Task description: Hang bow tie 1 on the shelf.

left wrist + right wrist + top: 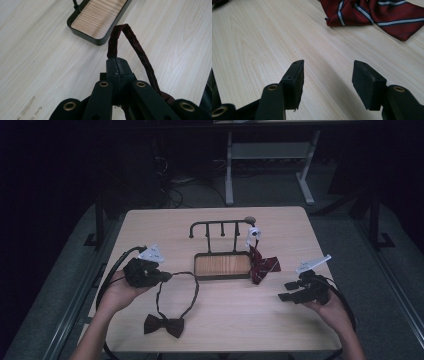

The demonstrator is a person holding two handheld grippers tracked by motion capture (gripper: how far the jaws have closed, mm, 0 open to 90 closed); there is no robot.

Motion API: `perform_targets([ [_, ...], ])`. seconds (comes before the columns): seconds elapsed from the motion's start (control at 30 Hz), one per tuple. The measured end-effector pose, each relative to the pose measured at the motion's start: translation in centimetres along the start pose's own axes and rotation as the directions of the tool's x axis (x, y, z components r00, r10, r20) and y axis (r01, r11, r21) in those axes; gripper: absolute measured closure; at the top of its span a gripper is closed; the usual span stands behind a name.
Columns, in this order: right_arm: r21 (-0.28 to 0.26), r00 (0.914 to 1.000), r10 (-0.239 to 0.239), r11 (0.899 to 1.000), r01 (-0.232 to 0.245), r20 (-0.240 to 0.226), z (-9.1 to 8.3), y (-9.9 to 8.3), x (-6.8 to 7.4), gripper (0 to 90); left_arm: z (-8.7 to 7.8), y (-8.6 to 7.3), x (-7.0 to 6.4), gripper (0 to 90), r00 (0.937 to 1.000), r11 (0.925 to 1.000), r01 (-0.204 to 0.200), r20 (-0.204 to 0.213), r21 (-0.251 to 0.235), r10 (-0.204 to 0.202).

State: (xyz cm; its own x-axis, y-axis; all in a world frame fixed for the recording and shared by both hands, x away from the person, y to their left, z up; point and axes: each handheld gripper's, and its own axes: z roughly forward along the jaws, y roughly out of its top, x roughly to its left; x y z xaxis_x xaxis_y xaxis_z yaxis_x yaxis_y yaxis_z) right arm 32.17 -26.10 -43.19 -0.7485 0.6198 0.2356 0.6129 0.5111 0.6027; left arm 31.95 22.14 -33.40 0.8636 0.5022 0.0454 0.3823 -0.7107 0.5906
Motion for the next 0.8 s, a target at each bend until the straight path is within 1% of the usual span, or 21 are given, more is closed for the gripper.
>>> perform_targets([
  [0.33, 0.004, 1.0, 0.002, 1.0, -0.002, -0.004, 0.1, -0.1, -0.1, 42.8, -1.3, 1.4, 0.0, 90.0, 0.9997, 0.9996, -0.021, -0.01, -0.018, 0.021],
  [0.4, 0.002, 1.0, 0.0, 1.0, 0.0, -0.005, 0.0, -0.1, -0.2, 42.8, -1.4, 1.6, 0.0, 90.0, 0.9997, 0.9995, -0.024, -0.004, -0.023, 0.023],
  [0.53, 0.005, 0.9999, 0.012, 1.0, -0.012, -0.005, 0.0, -0.2, -0.2, 42.7, -1.7, 2.0, -0.1, 90.0, 0.9996, 0.9991, -0.027, 0.0, -0.031, 0.027],
  [0.7, -0.001, 0.9999, 0.004, 1.0, -0.004, -0.01, 0.1, -0.2, -0.4, 42.0, -2.0, 2.4, -0.1, 90.0, 0.9995, 0.999, -0.031, 0.002, -0.033, 0.031],
  [0.8, -0.005, 0.9998, 0.015, 1.0, -0.015, -0.012, 0.1, -0.3, -0.5, 41.4, -2.0, 2.7, 0.0, 90.0, 0.9994, 0.9988, -0.033, 0.005, -0.037, 0.033],
])
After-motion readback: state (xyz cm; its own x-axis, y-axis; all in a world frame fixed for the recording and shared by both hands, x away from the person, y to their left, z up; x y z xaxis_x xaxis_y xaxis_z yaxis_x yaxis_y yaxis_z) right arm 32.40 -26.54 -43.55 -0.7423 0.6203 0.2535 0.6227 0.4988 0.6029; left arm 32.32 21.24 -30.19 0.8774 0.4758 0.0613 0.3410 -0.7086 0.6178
